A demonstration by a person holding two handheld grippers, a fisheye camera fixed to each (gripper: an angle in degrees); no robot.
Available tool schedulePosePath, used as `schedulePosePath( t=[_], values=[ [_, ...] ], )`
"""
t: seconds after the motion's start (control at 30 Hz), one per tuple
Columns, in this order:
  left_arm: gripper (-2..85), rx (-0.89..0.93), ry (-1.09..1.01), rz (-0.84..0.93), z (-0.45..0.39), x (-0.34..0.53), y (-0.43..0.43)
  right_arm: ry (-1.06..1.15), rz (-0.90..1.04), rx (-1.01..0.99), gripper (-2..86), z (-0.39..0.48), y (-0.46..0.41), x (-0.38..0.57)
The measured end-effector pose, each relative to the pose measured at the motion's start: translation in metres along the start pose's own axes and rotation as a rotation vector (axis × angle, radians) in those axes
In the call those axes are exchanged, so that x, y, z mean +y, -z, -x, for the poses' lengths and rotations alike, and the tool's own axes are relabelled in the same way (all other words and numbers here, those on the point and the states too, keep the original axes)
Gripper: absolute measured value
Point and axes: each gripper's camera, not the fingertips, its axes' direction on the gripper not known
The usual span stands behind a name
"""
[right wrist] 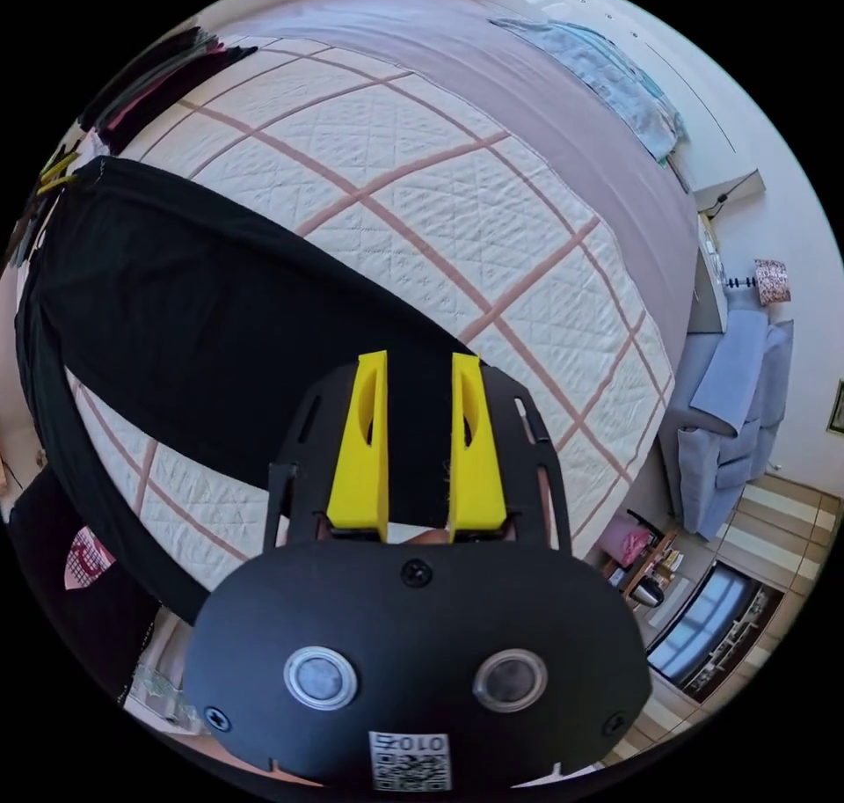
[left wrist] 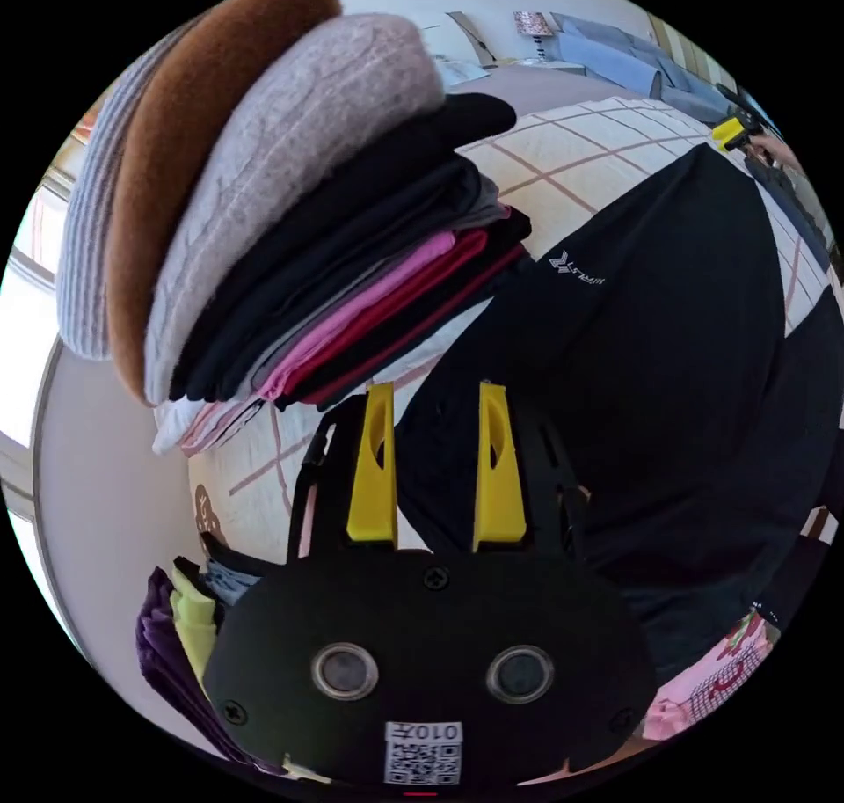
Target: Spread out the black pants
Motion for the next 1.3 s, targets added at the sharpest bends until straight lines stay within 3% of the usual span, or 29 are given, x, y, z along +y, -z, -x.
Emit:
schedulePosePath(
  t=[0.13, 0.43, 0.7, 0.87, 1.13, 1.3],
  values=[
    [13.4, 0.109, -0.170, 0.056, -0.005, -0.031, -0.031, 0.153, 0.081, 0.047, 12.3, 0.011, -0.005, -0.026],
    [10.9, 0.231, -0.225, 0.068, -0.010, -0.048, -0.047, 0.309, 0.199, 0.077, 12.5, 0.022, -0.010, -0.051],
    [7.3, 0.162, -0.218, 0.038, -0.032, -0.051, -0.032, 0.391, 0.172, 0.180, 12.6, 0.031, -0.005, -0.063],
    [5.1, 0.095, -0.208, 0.047, -0.050, -0.058, -0.021, 0.497, 0.296, 0.155, 10.8, 0.041, -0.027, -0.079],
    [2.5, 0.081, -0.128, 0.057, -0.041, -0.074, 0.013, 0.517, 0.293, 0.162, 3.7, 0.064, -0.021, -0.048],
    [1.6, 0.067, -0.118, 0.029, -0.032, -0.079, 0.056, 0.359, 0.185, 0.165, 3.3, 0.058, 0.020, -0.005]
  ],
)
